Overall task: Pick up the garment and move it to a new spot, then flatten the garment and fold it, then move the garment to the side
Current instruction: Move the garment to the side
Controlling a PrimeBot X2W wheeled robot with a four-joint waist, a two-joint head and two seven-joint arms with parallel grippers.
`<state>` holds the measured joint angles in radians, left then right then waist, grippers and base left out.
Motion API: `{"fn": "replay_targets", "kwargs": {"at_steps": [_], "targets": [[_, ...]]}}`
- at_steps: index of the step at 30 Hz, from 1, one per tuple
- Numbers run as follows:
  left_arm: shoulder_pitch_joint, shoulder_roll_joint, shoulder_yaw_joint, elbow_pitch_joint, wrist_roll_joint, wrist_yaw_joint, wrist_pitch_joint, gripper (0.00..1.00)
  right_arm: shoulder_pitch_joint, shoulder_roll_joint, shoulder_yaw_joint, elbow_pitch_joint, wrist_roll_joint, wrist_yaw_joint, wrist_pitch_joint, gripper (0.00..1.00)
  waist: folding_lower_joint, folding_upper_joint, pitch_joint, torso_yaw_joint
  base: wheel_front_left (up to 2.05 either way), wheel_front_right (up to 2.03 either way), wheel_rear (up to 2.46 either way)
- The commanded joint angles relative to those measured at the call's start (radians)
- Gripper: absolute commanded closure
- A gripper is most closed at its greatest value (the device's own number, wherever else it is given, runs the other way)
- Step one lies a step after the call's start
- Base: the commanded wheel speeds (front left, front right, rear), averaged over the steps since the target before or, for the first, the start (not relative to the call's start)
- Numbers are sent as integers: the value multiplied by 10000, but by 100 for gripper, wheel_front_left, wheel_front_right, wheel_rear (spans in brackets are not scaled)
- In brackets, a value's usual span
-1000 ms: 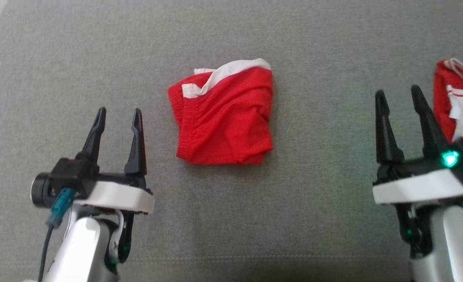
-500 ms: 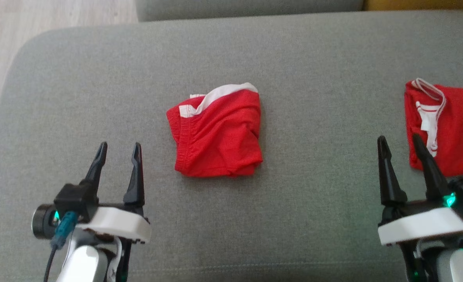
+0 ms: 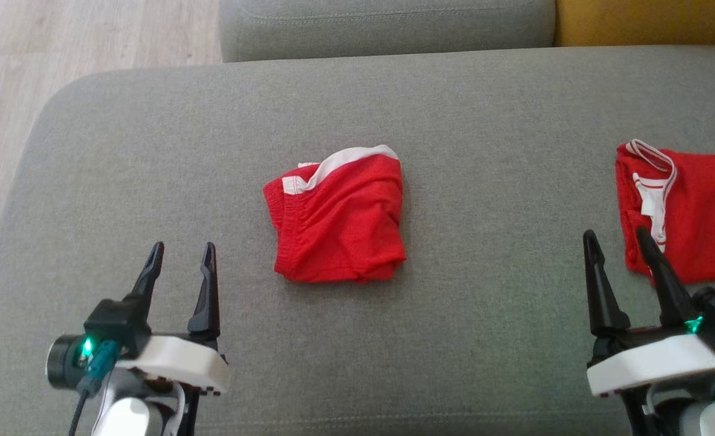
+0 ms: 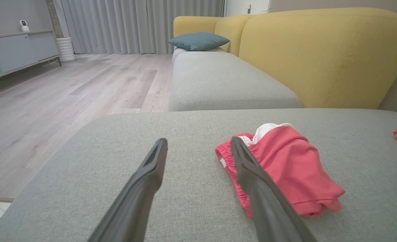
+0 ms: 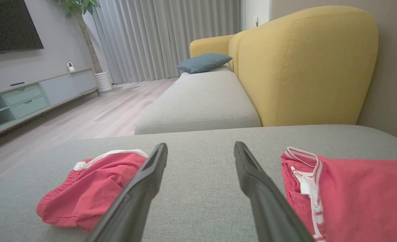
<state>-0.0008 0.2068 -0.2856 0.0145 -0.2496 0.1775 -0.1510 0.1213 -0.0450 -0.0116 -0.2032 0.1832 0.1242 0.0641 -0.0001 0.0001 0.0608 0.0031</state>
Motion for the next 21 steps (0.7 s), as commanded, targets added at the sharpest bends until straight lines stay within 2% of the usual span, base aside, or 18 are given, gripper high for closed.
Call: {"fn": "replay_targets", "kwargs": {"at_steps": [1,21], "targets": [[-267,207,303,-385,-3,66,6,0,-91,-54,166,-400,-14,65,68,0,1,-1,-21,-6,0,0,0],[-454,258,201,-370,-38,189,-31,0,-216,-53,158,-242,42,65,102,0,1,-1,-35,69,0,0,0]]}}
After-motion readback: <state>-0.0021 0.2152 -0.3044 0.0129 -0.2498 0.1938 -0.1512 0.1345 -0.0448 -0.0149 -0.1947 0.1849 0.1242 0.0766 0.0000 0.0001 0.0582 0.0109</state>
